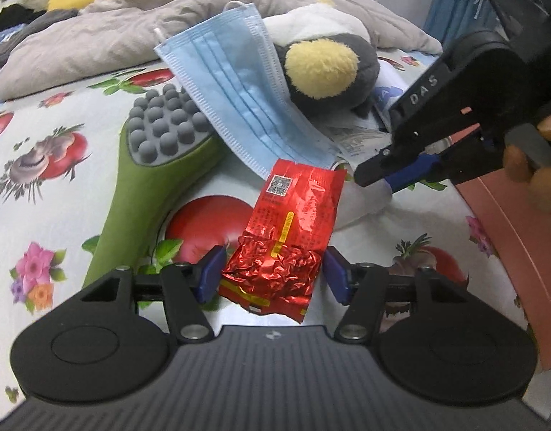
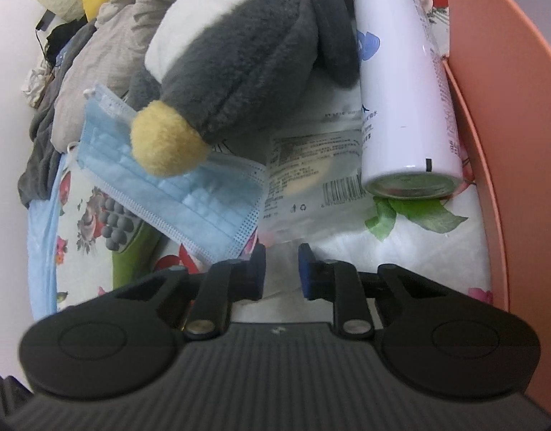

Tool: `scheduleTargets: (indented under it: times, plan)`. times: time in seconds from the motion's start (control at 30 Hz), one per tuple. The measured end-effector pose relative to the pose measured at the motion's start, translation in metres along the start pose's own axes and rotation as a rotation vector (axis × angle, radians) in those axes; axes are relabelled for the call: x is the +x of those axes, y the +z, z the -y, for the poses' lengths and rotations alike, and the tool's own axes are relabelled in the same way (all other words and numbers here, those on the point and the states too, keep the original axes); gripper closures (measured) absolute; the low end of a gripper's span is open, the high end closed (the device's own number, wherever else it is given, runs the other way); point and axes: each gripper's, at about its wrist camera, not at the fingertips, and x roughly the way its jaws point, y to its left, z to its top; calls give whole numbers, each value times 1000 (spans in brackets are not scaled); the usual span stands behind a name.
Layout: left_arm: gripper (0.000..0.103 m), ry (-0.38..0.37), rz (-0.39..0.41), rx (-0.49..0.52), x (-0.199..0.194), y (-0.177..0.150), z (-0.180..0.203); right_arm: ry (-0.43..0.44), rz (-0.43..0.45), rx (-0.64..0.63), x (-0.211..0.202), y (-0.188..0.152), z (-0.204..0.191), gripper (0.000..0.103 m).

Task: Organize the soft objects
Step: 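Lift the red tea packet with the left gripper while the right approaches the clear plastic piece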

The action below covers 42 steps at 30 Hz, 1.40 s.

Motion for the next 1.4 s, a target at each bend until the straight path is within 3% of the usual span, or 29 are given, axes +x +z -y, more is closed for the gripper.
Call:
scheduleTargets:
  times: [0.23, 0.27, 0.3, 0.73, 0.97, 1.4]
  plan:
    - [39, 24, -2, -99, -17, -4, -2, -4, 16, -15, -14, -12, -4, 84]
    - [39, 37, -3, -119, -21, -5, -3, -3, 21, -17, -17, -15, -4, 85]
    - [39, 49, -9, -141, -23, -6, -4, -2, 24, -19, -21, -17, -4, 93]
    - [39, 80, 20, -312, -85, -33, 10, 24, 41, -1, -63, -63, 3, 94]
    - [39, 80, 22, -360, -121, -55, 27, 46, 65, 17, -84, -101, 5, 94]
    - [39, 75, -37, -433, -166, -118, 62, 64, 22, 5, -98, -191, 10, 94]
